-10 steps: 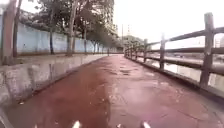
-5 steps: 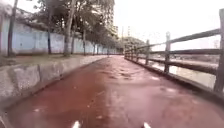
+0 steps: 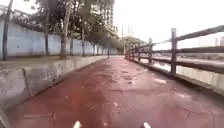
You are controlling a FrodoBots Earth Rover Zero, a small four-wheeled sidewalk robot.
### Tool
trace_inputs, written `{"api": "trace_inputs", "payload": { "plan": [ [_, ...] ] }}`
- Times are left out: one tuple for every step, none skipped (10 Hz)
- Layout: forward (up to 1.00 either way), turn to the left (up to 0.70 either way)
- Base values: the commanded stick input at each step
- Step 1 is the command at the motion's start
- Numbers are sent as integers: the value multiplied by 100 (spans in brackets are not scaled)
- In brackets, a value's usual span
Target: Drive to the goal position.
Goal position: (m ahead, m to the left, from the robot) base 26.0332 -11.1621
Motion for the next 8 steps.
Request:
{"api": "trace_inputs", "payload": {
  "plan": [
    [70, 0],
    [70, 0],
    [70, 0],
    [70, 0],
    [70, 0],
    [70, 0],
    [70, 0],
    [70, 0]
  ]
}}
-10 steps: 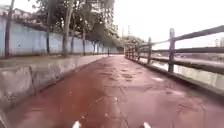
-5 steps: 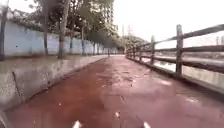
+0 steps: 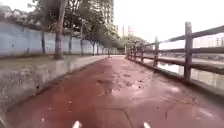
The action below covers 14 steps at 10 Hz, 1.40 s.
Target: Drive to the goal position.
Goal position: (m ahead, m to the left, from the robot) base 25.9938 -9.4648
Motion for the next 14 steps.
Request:
{"api": "trace_inputs", "payload": {
  "plan": [
    [70, 0],
    [70, 0],
    [70, 0],
    [70, 0],
    [70, 0],
    [70, 0],
    [70, 0],
    [70, 0],
    [70, 0],
    [70, 0],
    [70, 0],
    [70, 0],
    [70, 0],
    [70, 0]
  ]
}}
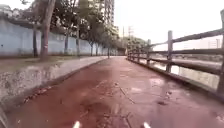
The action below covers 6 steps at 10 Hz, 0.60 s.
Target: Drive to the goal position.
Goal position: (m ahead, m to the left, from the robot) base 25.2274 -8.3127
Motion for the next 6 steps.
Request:
{"api": "trace_inputs", "payload": {
  "plan": [
    [70, 0],
    [70, 0],
    [70, 0],
    [70, 0],
    [70, 0],
    [70, 0]
  ]
}}
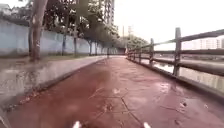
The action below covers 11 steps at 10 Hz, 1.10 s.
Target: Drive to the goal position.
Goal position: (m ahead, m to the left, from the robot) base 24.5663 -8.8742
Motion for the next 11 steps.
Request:
{"api": "trace_inputs", "payload": {
  "plan": [
    [70, 0],
    [70, 0],
    [70, 0],
    [70, 0],
    [70, 0],
    [70, 0],
    [70, 0],
    [70, 0],
    [70, 0],
    [70, 0],
    [70, 0]
  ]
}}
